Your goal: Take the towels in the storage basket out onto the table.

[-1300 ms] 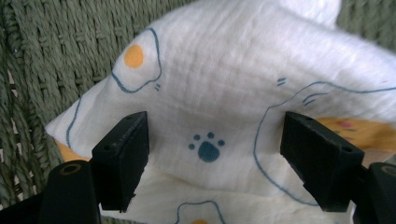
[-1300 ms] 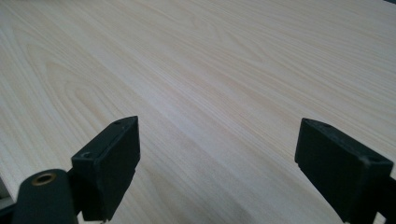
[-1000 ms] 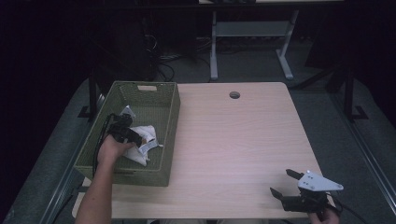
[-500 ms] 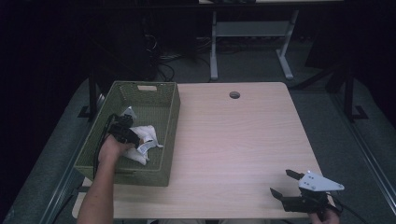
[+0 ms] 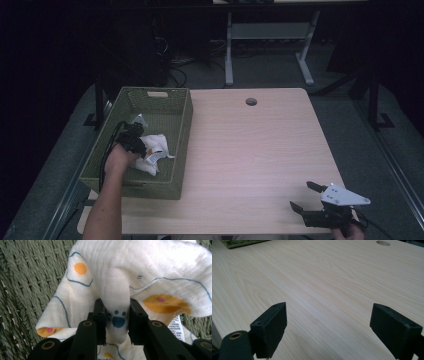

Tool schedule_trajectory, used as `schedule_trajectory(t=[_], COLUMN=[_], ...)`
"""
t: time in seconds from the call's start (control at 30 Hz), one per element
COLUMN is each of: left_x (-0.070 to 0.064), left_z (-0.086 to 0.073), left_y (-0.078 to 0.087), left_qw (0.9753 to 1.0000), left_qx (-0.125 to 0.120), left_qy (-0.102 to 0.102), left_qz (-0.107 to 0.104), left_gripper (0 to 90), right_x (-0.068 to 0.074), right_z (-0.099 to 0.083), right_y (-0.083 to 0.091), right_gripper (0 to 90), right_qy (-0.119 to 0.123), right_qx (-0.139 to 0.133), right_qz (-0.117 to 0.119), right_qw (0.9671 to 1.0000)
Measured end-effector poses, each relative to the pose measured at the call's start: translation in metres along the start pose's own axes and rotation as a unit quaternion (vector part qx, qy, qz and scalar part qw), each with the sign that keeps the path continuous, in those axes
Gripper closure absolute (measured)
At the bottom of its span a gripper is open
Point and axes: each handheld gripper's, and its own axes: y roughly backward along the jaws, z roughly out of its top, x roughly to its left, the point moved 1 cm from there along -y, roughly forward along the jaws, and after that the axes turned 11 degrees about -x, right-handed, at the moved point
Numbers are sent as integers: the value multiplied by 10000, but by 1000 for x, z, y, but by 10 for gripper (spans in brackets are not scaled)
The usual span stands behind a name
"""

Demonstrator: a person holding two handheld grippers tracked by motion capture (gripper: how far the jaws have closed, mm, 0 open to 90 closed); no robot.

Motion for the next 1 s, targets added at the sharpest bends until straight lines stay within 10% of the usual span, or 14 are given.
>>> schedule_trajectory(t=[0.37, 0.73, 1.0], left_x=[12, 18, 28], left_z=[-4, -10, -20], left_y=[17, 53, 66], left_qw=[9972, 9858, 9724], left_qx=[-294, -1115, -1482], left_qy=[272, 395, 668], left_qz=[-633, -1196, -1674], left_gripper=[751, 749, 748], right_x=[0, 0, 1], right_z=[0, 1, 1], right_y=[1, 2, 1], right_gripper=[138, 138, 138], right_qy=[1, -4, 25], right_qx=[2, -18, 30], right_qz=[-45, -168, -138], right_qw=[10000, 9999, 9999])
